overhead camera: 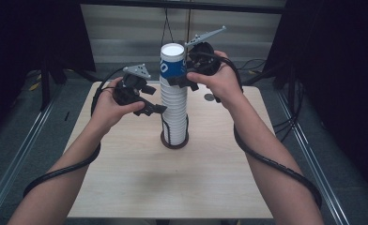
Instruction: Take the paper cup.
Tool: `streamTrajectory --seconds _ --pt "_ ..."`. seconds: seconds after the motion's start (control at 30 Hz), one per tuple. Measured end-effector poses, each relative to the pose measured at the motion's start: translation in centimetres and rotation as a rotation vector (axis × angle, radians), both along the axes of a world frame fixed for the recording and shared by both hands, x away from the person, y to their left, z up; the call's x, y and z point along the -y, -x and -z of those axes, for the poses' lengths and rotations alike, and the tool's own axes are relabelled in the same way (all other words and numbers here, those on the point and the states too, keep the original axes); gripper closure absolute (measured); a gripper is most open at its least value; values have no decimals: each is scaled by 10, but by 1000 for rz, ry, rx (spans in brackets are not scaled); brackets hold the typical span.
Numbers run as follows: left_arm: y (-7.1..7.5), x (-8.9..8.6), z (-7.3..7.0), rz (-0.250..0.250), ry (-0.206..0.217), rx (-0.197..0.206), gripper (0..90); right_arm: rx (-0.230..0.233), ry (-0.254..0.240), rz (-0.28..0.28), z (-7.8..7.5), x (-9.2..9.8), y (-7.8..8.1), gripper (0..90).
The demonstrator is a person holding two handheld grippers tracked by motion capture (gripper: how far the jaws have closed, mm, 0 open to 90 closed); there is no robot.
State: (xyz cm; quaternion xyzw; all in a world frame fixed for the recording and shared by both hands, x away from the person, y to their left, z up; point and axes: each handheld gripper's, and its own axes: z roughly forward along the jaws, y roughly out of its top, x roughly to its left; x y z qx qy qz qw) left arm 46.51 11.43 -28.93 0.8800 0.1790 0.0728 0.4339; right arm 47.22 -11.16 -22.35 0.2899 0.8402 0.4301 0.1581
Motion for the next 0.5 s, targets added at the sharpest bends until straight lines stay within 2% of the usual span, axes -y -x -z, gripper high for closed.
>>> streamTrajectory --seconds 0.2,0.27,0.5 --pt "0 1 0 3 14 -3 162 -4 1 6 1 -5 -2 129" --pt "-1 2 0 4 8 8 162 -7 1 9 2 -7 -3 131" --pt "-3 5 -3 -3 17 11 162 6 5 18 3 -12 -4 144"
